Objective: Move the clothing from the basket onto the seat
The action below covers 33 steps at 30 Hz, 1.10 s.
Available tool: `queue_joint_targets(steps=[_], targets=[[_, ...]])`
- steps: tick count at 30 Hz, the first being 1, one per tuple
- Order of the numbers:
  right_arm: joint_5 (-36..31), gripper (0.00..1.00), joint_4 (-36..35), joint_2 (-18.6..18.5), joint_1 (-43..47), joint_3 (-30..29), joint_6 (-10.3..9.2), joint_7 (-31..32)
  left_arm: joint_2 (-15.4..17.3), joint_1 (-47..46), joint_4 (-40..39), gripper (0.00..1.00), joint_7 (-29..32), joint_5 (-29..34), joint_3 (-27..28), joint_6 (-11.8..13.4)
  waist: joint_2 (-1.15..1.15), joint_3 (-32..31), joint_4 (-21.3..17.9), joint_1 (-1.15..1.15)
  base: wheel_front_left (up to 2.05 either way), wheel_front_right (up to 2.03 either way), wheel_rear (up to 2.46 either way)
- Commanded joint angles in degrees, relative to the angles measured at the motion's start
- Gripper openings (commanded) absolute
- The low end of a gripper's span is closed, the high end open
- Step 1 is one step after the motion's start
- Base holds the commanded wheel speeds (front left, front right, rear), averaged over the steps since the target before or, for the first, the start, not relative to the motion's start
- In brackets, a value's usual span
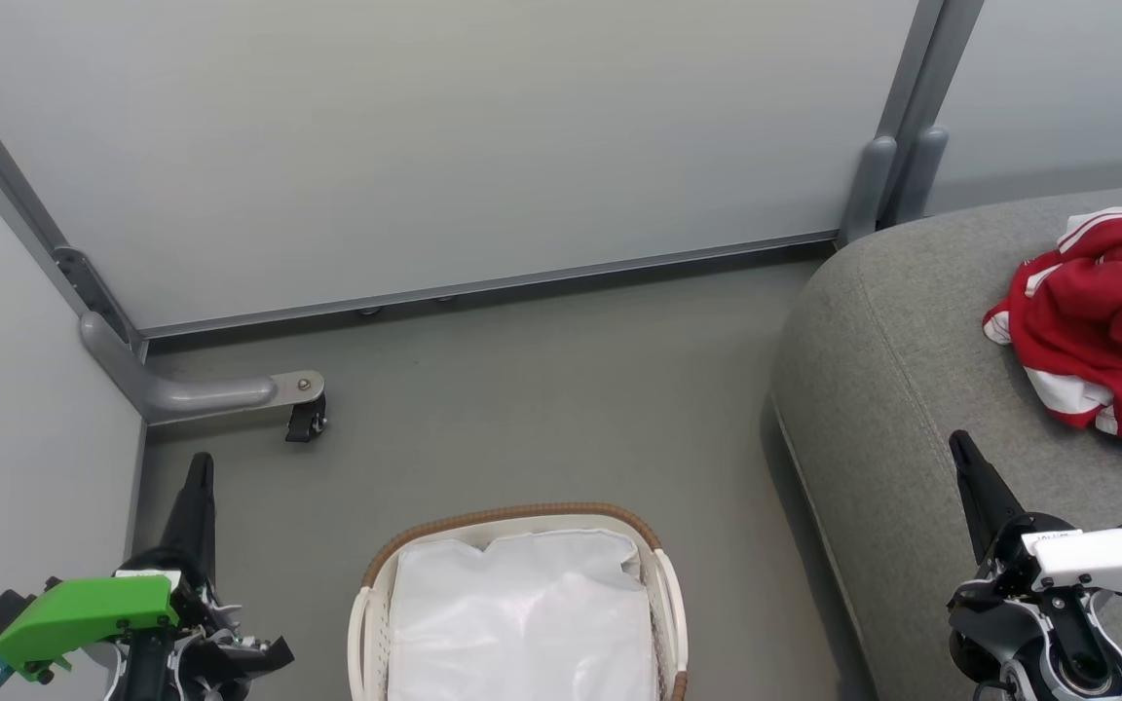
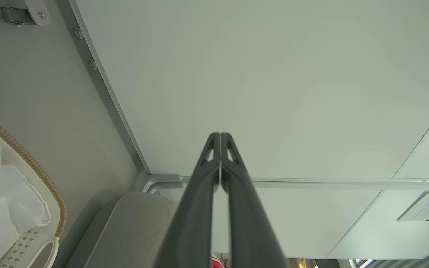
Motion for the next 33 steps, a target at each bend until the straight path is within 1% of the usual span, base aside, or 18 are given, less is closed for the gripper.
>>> queue_joint_targets(steps=[1, 33], targets=[[0.2, 0.0, -0.2, -0.3, 0.6, -0.1, 0.01, 0.1, 0.4, -0.5, -0.1, 0.0, 0.3, -0.2, 0.1, -0.3, 0.0, 0.0, 0.0, 0.0, 0.0, 0.0, 0.0], [0.2, 0.0, -0.2, -0.3, 0.6, -0.1, 0.02, 0.1, 0.4, -0.5, -0.1, 0.0, 0.3, -0.2, 0.1, -0.3, 0.0, 0.0, 0.0, 0.0, 0.0, 0.0, 0.0]])
